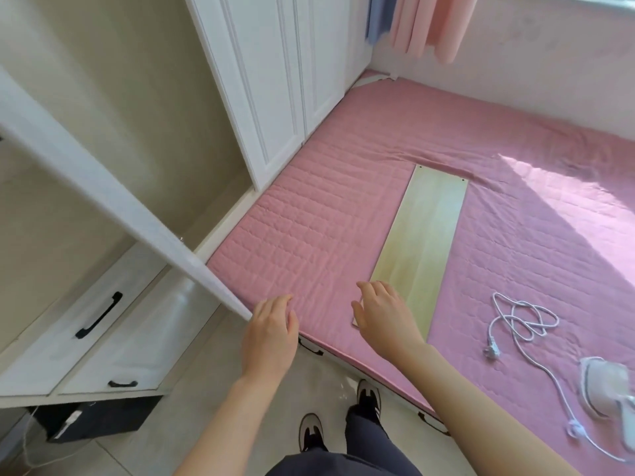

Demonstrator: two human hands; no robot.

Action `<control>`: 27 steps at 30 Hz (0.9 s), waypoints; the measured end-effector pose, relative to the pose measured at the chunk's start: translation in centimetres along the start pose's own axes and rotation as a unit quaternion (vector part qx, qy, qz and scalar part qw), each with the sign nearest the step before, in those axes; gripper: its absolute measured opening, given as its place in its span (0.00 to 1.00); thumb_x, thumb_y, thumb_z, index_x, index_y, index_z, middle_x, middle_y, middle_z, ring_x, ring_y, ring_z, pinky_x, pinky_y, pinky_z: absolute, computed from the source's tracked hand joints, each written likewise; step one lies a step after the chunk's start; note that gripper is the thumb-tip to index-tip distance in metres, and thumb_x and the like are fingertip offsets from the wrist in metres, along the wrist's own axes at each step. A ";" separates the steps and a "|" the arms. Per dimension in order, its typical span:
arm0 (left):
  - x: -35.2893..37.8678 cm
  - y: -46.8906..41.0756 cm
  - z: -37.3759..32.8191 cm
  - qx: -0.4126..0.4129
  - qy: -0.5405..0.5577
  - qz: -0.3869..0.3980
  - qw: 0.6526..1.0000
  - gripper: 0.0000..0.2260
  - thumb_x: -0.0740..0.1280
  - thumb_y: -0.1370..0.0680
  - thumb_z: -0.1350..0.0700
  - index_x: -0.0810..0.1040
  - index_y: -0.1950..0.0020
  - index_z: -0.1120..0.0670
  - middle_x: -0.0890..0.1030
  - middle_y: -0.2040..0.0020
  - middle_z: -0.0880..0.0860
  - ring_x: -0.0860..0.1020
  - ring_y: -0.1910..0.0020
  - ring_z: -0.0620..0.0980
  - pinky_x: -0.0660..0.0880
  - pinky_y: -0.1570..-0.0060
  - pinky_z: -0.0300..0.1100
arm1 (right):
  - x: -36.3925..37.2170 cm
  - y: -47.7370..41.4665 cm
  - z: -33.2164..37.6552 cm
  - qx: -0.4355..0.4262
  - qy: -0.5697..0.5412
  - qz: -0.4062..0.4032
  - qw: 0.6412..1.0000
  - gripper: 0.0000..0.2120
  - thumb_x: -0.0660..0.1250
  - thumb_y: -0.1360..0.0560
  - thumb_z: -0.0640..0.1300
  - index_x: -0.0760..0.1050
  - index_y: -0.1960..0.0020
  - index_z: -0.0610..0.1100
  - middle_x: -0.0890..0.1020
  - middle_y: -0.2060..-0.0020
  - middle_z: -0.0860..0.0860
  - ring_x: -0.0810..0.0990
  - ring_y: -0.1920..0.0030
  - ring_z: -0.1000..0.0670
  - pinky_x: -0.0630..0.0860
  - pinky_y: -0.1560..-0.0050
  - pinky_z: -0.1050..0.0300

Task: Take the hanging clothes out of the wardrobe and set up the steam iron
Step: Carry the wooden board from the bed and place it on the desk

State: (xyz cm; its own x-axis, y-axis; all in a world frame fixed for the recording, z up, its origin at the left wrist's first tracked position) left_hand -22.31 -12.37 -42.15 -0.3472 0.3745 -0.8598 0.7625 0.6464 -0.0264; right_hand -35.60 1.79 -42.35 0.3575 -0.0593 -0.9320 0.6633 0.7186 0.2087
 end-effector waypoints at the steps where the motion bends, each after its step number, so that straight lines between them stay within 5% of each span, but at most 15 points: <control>1: 0.8 -0.7 -0.8 -0.001 -0.001 0.005 1.000 0.13 0.62 0.21 0.59 0.76 0.37 0.57 0.80 0.43 0.53 0.74 0.41 0.51 0.73 0.40 0.47 | -0.1 -0.5 -1.3 0.004 0.000 0.005 1.000 0.22 0.52 0.18 0.50 0.63 0.28 0.42 0.72 0.33 0.47 0.66 0.31 0.45 0.63 0.31 0.53; 12: 14.1 -9.2 -6.0 -0.012 -0.023 0.111 0.993 0.14 0.59 0.20 0.58 0.74 0.35 0.57 0.78 0.40 0.53 0.72 0.39 0.51 0.71 0.41 0.46 | 1.9 -9.4 -15.0 0.022 0.051 0.059 0.997 0.17 0.53 0.18 0.45 0.67 0.34 0.40 0.75 0.39 0.45 0.70 0.36 0.43 0.68 0.38 0.53; 27: 40.9 -19.0 0.6 -0.090 0.007 0.285 0.954 0.18 0.60 0.22 0.59 0.69 0.31 0.56 0.74 0.34 0.54 0.72 0.37 0.54 0.70 0.39 0.47 | 23.2 -16.4 -34.6 0.227 0.024 0.168 0.959 0.14 0.53 0.20 0.43 0.66 0.36 0.40 0.73 0.41 0.44 0.72 0.42 0.43 0.72 0.48 0.52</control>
State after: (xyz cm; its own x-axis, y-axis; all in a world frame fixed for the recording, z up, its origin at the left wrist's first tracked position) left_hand -50.66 -9.70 -77.08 0.0882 0.7080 -0.7007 0.7233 0.4381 0.5337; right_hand -60.91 12.61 -77.62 0.5785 0.1621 -0.7994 0.7375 0.3147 0.5976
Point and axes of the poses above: each hand's wrist, its own y-axis away from the middle knuckle, its own x-axis out of the palm, z = x × y, the point moved 6 cm from there along -y, towards the middle knuckle
